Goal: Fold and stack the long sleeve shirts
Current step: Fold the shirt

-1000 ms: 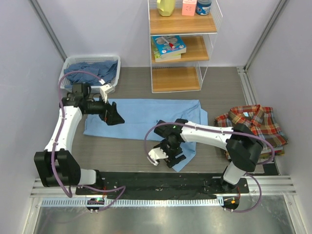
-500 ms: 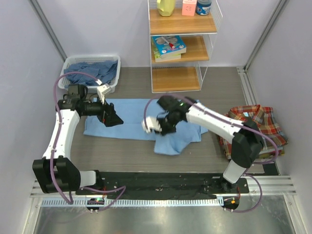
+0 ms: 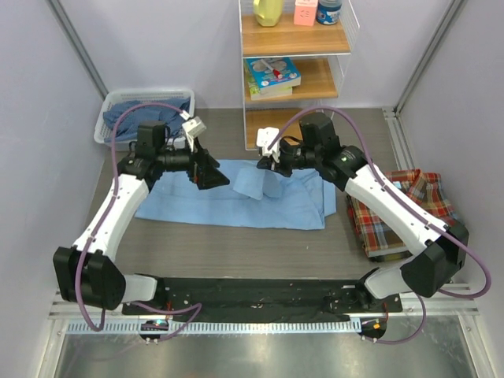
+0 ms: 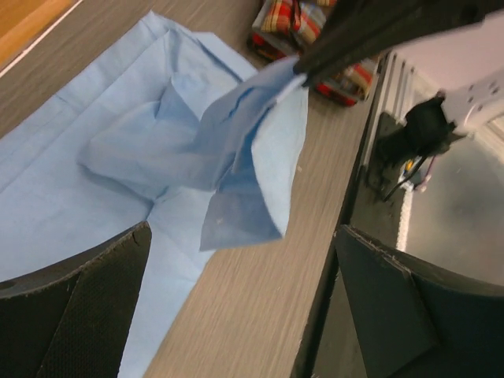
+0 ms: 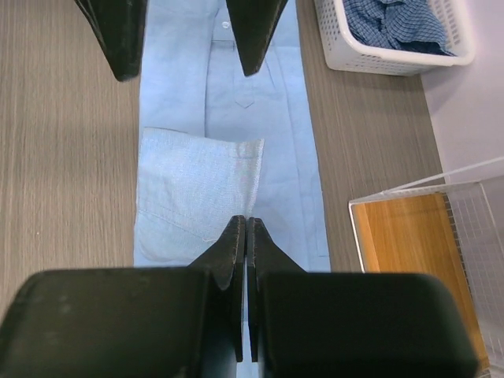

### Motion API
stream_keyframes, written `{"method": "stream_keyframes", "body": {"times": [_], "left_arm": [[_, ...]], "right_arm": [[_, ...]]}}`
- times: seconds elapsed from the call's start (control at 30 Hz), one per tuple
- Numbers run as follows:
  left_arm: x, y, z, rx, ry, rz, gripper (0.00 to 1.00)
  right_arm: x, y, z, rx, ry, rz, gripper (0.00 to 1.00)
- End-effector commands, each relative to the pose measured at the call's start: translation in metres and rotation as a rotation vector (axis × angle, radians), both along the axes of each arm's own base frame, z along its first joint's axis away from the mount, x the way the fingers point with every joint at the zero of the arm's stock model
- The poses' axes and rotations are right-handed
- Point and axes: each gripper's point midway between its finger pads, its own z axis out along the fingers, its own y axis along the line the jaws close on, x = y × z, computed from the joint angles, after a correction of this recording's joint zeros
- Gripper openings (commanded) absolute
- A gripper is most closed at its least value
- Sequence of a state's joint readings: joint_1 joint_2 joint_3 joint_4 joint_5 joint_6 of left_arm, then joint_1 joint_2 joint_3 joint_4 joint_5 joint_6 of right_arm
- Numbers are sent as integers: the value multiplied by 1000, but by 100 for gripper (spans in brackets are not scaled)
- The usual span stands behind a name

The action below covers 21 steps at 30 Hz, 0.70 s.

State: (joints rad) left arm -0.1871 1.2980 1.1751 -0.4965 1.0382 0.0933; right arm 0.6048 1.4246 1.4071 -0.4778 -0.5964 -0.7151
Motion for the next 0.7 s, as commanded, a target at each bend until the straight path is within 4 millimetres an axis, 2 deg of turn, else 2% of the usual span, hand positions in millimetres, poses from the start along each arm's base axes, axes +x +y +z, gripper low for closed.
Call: {"method": "stream_keyframes", "body": {"times": [0.0, 0.03, 0.1, 0.13, 0.2, 0.23, 0.27, 0.3, 0.37, 0.4, 0.5, 0.57, 0.67], "left_arm": [[8, -21, 33, -110, 114, 31, 100], [6, -22, 25, -118, 163, 50, 100], [1, -20, 26, -157, 262, 134, 100], [-1, -18, 18, -172, 291, 166, 100], [-7, -17, 27, -236, 331, 227, 100], [-7, -16, 23, -242, 334, 256, 100], [-9, -12, 16, -241, 353, 296, 100], [2, -6, 6, -236, 383, 401, 100], [-2, -2, -14, -219, 463, 453, 100], [-8, -6, -13, -244, 503, 424, 100], [-10, -19, -12, -294, 524, 383, 100], [-9, -34, 3, -337, 463, 322, 100], [-4, -49, 12, -380, 443, 276, 100]], "right_arm": [[9, -1, 31, 102, -73, -69, 1], [11, -1, 32, 111, -78, -79, 1], [13, -3, 33, 113, -85, -104, 1], [14, -2, 34, 125, -92, -109, 1], [13, -1, 35, 133, -87, -110, 1], [14, -1, 34, 140, -88, -111, 1], [13, 0, 35, 142, -87, -109, 1], [13, 1, 38, 153, -94, -112, 1], [14, 0, 35, 152, -92, -120, 1], [13, 0, 37, 158, -92, -122, 1], [11, 2, 38, 170, -89, -114, 1], [9, 4, 37, 172, -84, -106, 1], [5, 8, 40, 185, -83, -95, 1]]}}
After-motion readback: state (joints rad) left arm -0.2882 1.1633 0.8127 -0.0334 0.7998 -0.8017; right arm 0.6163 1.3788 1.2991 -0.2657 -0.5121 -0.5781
